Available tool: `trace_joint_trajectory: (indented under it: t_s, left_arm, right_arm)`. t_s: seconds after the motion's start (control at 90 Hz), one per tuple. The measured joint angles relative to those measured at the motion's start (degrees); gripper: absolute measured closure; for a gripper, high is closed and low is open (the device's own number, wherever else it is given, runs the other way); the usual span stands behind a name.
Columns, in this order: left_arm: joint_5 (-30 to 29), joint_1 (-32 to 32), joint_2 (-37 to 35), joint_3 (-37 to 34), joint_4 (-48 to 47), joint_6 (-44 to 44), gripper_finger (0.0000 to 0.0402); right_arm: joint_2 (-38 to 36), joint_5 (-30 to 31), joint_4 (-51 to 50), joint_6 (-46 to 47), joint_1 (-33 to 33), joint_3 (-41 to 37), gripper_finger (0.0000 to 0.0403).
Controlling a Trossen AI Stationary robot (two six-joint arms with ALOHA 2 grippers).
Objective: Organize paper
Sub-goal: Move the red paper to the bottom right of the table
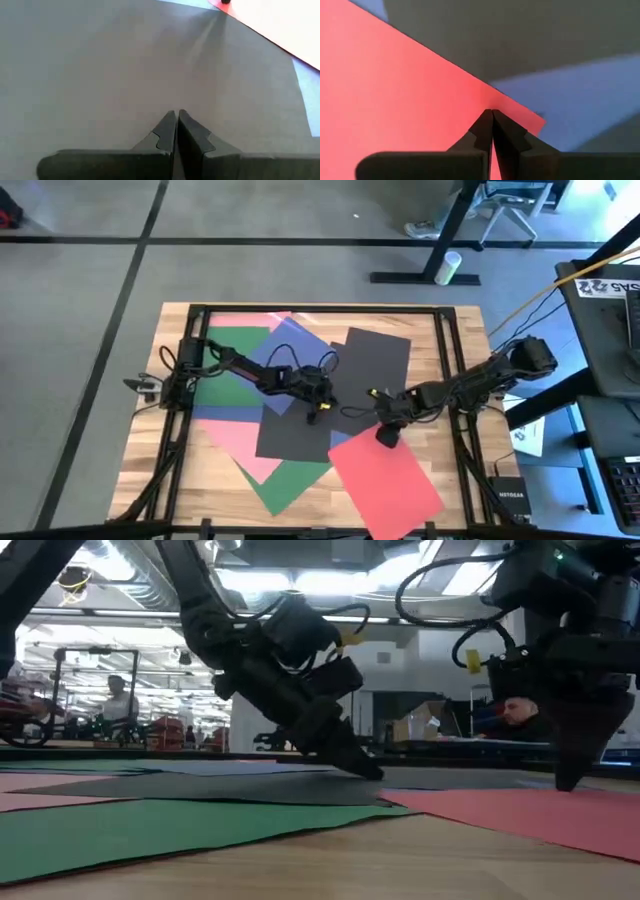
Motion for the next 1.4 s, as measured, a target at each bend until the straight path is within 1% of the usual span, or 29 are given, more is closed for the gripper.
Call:
trace_joint_trajectory:
  t_s: [0.178, 0.3, 0.444, 0.5, 0.567, 0.656, 0.733, 0.844, 1.022, 1.167, 1.4]
  left_arm:
    - [-0.2, 0.02, 0.1, -0.16, -0.2, 0.0, 0.0402]
    - [-0.2, 0.02, 0.11, -0.16, -0.23, -0.02, 0.0402]
    - [-0.23, 0.02, 0.13, -0.16, -0.39, -0.02, 0.0402]
    - [-0.25, 0.02, 0.13, -0.18, -0.56, -0.02, 0.0402]
    - [-0.25, 0.04, 0.13, -0.18, -0.54, 0.0, 0.0402]
    - [-0.25, 0.04, 0.09, -0.2, -0.56, 0.0, 0.0402]
    - [-0.25, 0.04, 0.04, -0.23, -0.54, 0.0, 0.0402]
    - [-0.25, 0.04, 0.04, -0.23, -0.54, -0.02, 0.0402]
    - [-0.24, 0.04, 0.04, -0.25, -0.54, -0.02, 0.0402]
    - [-0.23, 0.04, 0.04, -0.25, -0.54, -0.02, 0.0402]
    - [-0.25, 0.09, 0.04, -0.25, -0.56, -0.04, 0.0402]
  right_arm:
    - [-2.38, 4.23, -13.39, 1.2, 0.02, 3.35, 0.0403]
    - [-3.7, 4.67, -20.85, 2.62, 0.07, 5.0, 0.0403]
    - [-3.75, 4.14, -23.68, 4.7, 1.78, 5.24, 0.0403]
    - [-3.75, 4.41, -23.13, 5.61, 3.09, 5.15, 0.0403]
    - [-3.75, 5.58, -19.39, 6.08, 4.4, 5.22, 0.0403]
    - [-3.75, 5.69, -13.66, 6.1, 5.94, 5.23, 0.0403]
    - [-2.92, 5.47, -11.24, 6.11, 6.87, 5.33, 0.0403]
    - [-1.09, 3.5, -11.42, 7.05, 7.9, 4.77, 0.0403]
    - [-0.47, -1.83, -11.33, 11.02, 10.22, 2.34, 0.0403]
    - [-1.5, -3.63, -13.99, 14.74, 13.07, 1.99, 0.0403]
    - [-3.23, -4.4, -18.54, 20.37, 16.9, 1.96, 0.0403]
